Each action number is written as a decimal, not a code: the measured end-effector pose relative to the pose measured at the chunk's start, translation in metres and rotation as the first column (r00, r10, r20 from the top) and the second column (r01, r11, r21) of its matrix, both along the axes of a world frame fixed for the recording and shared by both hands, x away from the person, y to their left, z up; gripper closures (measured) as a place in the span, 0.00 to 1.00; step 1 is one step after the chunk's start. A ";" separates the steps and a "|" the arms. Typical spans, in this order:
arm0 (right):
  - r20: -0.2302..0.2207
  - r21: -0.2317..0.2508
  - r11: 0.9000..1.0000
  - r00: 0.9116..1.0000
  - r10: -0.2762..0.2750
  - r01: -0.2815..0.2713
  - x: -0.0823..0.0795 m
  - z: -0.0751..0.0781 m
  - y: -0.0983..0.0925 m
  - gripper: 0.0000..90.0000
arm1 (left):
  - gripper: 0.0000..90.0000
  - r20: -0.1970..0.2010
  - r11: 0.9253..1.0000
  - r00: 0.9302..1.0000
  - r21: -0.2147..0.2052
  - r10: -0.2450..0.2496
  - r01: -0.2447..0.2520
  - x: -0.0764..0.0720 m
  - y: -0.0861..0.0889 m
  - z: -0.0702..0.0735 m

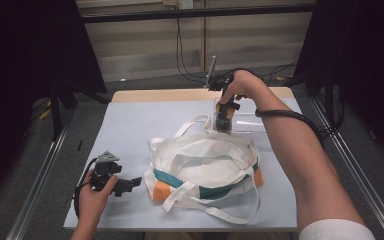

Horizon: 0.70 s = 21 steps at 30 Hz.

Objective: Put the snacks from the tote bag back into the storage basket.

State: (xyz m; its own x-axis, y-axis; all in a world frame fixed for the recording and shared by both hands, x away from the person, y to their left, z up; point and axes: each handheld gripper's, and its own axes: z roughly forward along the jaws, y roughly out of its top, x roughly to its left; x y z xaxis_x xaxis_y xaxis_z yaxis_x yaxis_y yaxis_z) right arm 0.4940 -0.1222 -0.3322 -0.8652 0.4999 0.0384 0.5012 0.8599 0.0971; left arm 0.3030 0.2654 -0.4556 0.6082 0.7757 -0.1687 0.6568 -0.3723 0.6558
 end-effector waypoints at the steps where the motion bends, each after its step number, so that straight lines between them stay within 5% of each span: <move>1: -0.004 -0.001 1.000 1.000 -0.004 0.004 0.000 0.000 0.000 0.34 | 0.06 0.001 1.000 1.000 -0.008 0.007 -0.007 0.000 -0.001 0.000; 21: 0.002 -0.017 1.000 1.000 0.014 -0.014 -0.002 -0.005 0.002 0.34 | 0.06 0.008 1.000 1.000 -0.005 0.004 -0.004 0.000 -0.002 0.000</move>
State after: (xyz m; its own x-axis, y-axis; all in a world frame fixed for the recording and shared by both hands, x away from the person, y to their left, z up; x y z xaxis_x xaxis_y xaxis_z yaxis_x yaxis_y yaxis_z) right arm 0.4917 -0.1204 -0.3368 -0.8720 0.4887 0.0283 0.4892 0.8682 0.0832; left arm 0.3034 0.2631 -0.4558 0.6065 0.7773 -0.1675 0.6529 -0.3666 0.6628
